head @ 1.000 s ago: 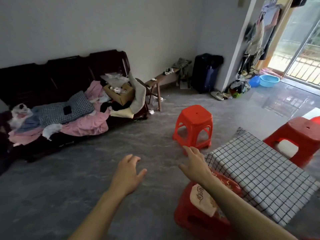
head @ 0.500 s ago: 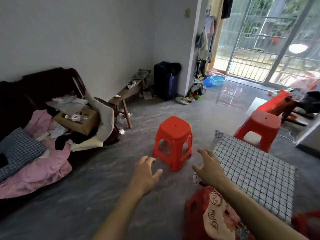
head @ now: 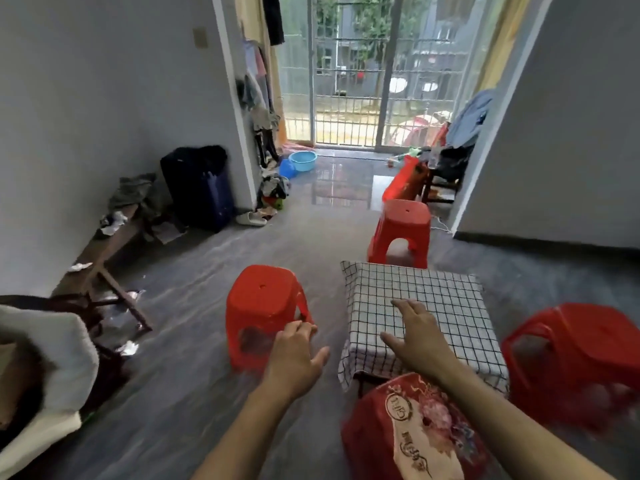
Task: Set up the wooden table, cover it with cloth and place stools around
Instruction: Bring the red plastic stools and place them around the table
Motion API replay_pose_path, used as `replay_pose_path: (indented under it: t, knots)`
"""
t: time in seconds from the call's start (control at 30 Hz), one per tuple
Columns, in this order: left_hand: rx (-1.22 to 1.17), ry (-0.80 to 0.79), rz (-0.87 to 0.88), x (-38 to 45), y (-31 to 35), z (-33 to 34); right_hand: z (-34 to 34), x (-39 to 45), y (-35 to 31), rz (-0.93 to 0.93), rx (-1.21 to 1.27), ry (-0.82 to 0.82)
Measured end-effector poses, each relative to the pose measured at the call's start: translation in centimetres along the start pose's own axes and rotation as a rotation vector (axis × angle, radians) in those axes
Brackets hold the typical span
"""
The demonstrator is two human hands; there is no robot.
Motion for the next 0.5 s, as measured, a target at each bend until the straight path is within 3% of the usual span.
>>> replay_pose_path:
  t: [0.3,0.5]
  knots:
    - [0.118,-0.219,0.209,11.7,7.5,4.0,0.0,5.5,8.8,0.301,0.116,0.051]
    - [0.166,-0.407,0.325,16.4,11.0,9.4,1.2,2.9,15.5,0.583,0.162,0.056]
Point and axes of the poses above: each hand's wrist, its own x-axis towards the middle knuckle, its own z-axis out of the palm, y = z × x, the point moved 10 cm from there along x, towards the middle knuckle, and after that the axes turned 8 degrees about -x, right-handed, at the moved point
